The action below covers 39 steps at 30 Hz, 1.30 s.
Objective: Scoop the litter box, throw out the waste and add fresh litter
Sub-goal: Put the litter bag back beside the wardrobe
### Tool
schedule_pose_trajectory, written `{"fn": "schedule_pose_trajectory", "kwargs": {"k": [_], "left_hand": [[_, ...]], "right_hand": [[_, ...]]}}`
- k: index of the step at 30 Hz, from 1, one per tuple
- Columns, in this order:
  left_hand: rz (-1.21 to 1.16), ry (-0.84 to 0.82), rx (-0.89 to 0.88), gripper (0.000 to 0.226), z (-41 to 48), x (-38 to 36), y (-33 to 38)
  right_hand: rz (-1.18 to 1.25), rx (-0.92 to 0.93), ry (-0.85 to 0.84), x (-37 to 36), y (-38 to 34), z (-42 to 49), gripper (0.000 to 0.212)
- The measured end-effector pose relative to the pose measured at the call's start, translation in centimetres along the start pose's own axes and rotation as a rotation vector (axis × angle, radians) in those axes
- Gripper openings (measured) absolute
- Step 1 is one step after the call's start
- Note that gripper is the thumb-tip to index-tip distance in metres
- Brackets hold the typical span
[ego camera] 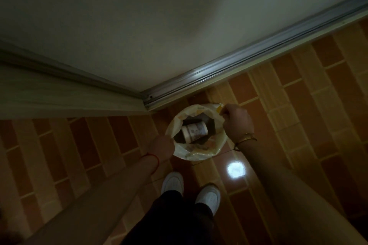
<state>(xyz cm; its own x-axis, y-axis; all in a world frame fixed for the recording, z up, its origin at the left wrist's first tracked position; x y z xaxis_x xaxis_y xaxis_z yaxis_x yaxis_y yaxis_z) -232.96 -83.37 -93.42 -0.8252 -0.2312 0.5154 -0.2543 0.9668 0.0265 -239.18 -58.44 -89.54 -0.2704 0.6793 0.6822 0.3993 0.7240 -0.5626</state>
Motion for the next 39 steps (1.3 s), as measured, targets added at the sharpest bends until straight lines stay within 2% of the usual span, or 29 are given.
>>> {"fn": "schedule_pose_trajectory", "kwargs": {"k": [4, 10, 14, 17, 23, 27, 39], "left_hand": [[-0.073, 0.016, -0.016, 0.034, -1.5, 0.0, 0.4], [-0.194, 0.108, -0.104, 0.035, -5.1, 1.7, -0.6], [-0.347, 0.151, -0.165, 0.029, -9.6, 4.4, 0.4], [-0.372, 0.145, -0.236, 0.023, -13.7, 7.1, 1.7], [-0.258, 0.262, -0.436, 0.020, -23.1, 15.1, 3.9], [-0.117, 0.369, -0.564, 0.025, -30.1, 20.7, 5.1], [0.041, 0.621, -0.718, 0.027, -49.9, 31.9, 4.3]], "right_hand": [[-0.073, -0.023, -0.048, 0.9, 0.5, -0.7, 0.018], [-0.015, -0.100, -0.065, 2.2, 1.1, -4.9, 0.017], [0.033, -0.117, -0.100, 3.7, -0.9, -8.2, 0.022], [0.086, -0.135, -0.124, 5.7, -3.4, -10.3, 0.026], [0.062, -0.069, -0.131, 12.5, -10.4, -14.1, 0.036], [-0.024, 0.009, -0.121, 17.7, -15.6, -17.0, 0.035], [-0.204, 0.156, -0.055, 30.8, -30.1, -30.4, 0.034]]}}
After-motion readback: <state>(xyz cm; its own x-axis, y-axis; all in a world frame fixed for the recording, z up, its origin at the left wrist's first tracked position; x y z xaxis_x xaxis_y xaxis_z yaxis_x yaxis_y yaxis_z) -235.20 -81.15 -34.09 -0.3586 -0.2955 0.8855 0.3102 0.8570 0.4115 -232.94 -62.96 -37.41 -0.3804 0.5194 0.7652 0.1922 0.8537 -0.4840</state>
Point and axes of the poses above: each hand's wrist, its own z-axis towards the middle knuckle, its own x-axis out of the back of the hand, y = z × x, the point moved 9 cm from there along z, towards the middle knuckle, and after that the axes turned 6 degrees about z, right-handed, at the moved point
